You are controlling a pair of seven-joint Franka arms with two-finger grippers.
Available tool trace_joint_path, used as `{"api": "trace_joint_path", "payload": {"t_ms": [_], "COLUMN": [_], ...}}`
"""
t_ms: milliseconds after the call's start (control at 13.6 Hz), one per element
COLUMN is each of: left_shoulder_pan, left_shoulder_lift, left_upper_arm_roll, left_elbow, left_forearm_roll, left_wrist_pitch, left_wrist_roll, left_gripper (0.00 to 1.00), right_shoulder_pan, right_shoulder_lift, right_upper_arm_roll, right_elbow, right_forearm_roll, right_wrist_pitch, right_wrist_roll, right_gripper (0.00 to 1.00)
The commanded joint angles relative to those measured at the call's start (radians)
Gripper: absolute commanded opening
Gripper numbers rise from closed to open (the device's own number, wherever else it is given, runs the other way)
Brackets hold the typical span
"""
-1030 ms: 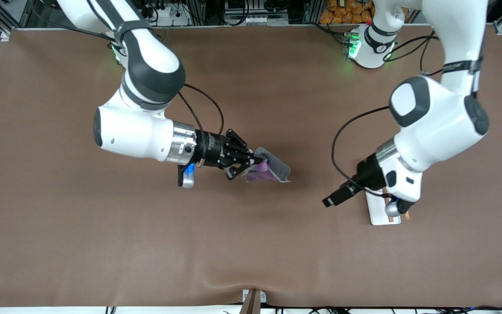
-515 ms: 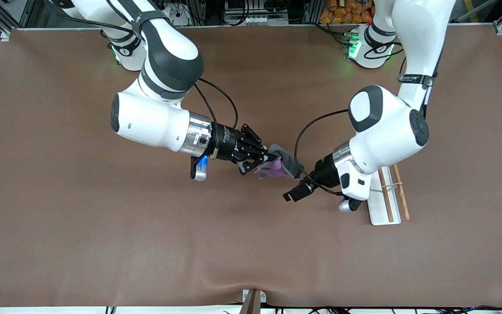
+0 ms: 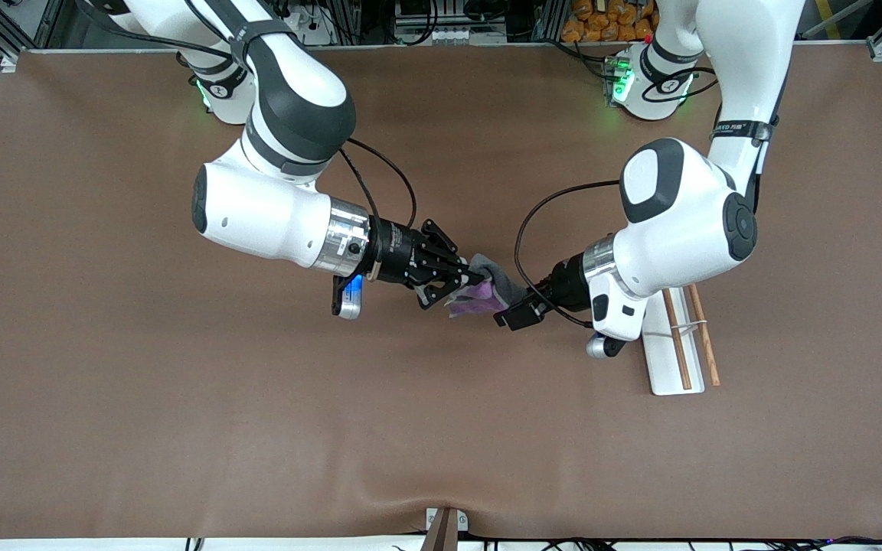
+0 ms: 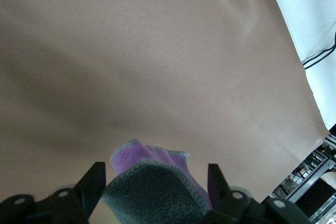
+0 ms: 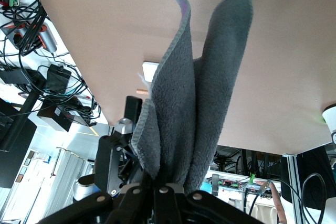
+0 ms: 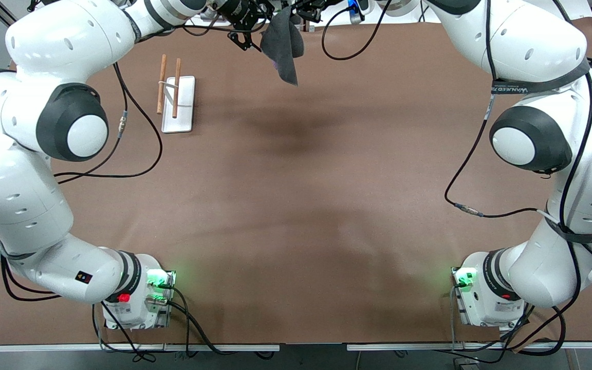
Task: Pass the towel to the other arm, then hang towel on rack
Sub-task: 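Open the right gripper while the left gripper carries the towel away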
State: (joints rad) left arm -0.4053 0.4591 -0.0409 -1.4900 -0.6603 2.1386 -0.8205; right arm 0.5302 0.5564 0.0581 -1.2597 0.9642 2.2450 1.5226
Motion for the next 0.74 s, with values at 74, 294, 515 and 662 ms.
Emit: {"api": "trace_joint_path", "payload": {"t_ms": [74,294,515,662], "left_shoulder_pan": [-0.004,0.003,0.011,0.042], "left_shoulder_lift": [-0.033,-0.039,-0.056,-0.076], "left_upper_arm_roll": [0.004,0.006,0.012,0.009], "left_elbow": [-0.023,-0.018,-0.018,-0.015], "left_forearm_roll": [-0.004,-0.002,0.001,0.057], "left_wrist_pitch": [-0.043,-0.080,-0.101,-0.120], "left_wrist_roll": [-0.023,-0.022,-0.020,-0.016], "left_gripper": [0.34,0.00,0.00,0.00], "right_shoulder_pan": [0.002,-0.003,-0.006,-0.007], "right_shoulder_lift": [0.007,0.007,0.007,0.007], "right_upper_arm_roll": [-0.008,-0.008,-0.008,-0.008], "right_elbow": [0.019,0.019,0.019,0.019], "right_forearm_roll": [0.022,0.024,0.024,0.024], "right_wrist_pitch": [-0.001,-0.002,-0.004,-0.005], "right_wrist_roll": [0.011,0.010,0.010,0.010], "right_gripper": [0.00,0.00,0.00,0.00]}}
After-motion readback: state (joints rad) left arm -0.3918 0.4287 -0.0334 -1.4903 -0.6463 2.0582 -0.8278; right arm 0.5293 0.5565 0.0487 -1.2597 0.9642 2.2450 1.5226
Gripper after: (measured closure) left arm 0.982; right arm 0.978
